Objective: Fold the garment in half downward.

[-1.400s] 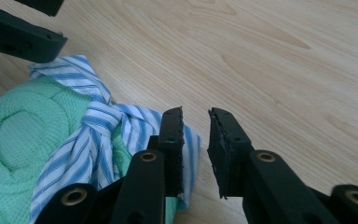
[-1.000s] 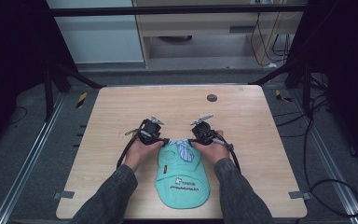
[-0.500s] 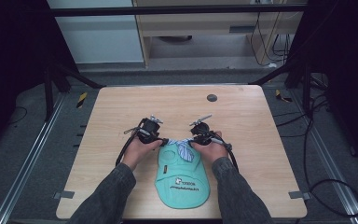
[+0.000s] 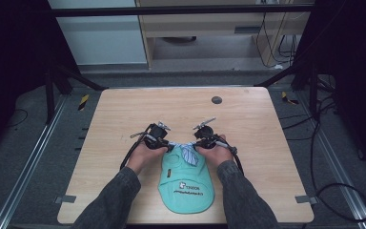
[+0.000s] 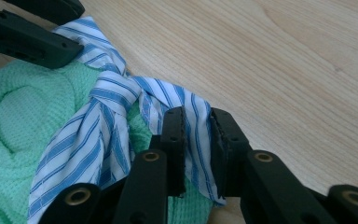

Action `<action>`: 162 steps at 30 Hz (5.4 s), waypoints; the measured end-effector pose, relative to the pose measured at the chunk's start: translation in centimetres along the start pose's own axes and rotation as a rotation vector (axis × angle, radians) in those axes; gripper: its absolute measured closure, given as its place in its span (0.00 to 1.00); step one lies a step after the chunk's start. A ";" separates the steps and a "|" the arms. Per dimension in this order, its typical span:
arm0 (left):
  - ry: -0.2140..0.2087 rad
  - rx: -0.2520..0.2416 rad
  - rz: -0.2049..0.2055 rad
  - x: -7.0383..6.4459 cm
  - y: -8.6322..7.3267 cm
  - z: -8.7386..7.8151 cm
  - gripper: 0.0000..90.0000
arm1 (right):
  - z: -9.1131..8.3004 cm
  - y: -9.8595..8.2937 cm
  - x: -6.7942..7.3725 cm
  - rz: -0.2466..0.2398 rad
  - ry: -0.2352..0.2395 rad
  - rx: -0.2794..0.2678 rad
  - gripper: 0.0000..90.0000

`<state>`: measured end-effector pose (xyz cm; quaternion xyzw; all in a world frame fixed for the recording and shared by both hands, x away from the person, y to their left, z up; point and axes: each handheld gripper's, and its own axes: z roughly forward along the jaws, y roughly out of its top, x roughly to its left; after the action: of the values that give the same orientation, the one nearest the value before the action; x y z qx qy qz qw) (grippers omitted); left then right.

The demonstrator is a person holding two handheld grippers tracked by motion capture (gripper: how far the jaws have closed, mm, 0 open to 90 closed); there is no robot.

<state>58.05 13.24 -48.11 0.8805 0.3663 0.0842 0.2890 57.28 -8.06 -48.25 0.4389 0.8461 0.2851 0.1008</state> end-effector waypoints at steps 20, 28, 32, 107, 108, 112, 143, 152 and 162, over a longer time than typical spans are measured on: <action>-0.026 -0.055 0.112 -0.8 1.5 -2.6 0.96 | -3.1 -0.4 0.3 -0.095 -0.002 -0.086 0.93; -0.023 -0.060 0.152 -1.3 2.3 -3.3 0.96 | -4.4 -0.6 0.2 -0.139 -0.020 -0.113 0.93; -0.030 -0.051 0.180 -1.5 2.5 -3.8 0.96 | -4.6 -0.7 0.1 -0.153 -0.020 -0.114 0.93; 0.035 -0.125 0.210 -1.3 4.2 -7.1 0.96 | -7.7 2.2 1.0 -0.343 -0.105 -0.206 0.93; 0.041 -0.126 0.215 -1.4 4.3 -7.1 0.96 | -7.8 2.2 1.0 -0.342 -0.106 -0.207 0.93; 0.049 -0.128 0.231 -1.8 4.6 -7.4 0.96 | -8.4 1.9 0.9 -0.342 -0.114 -0.220 0.93; 0.096 -0.135 0.254 -1.5 6.5 -8.2 0.96 | -8.7 3.3 0.2 -0.327 -0.131 -0.237 0.92; 0.113 -0.152 0.265 -1.4 6.4 -8.5 0.96 | -8.8 3.9 0.1 -0.336 -0.142 -0.244 0.92; 0.113 -0.153 0.276 -1.5 5.8 -8.1 0.95 | -8.7 3.0 0.6 -0.359 -0.142 -0.246 0.92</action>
<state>57.49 12.52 -38.06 0.8917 0.2500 0.2000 0.3199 55.30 -9.66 -39.42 0.2848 0.8603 0.3320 0.2617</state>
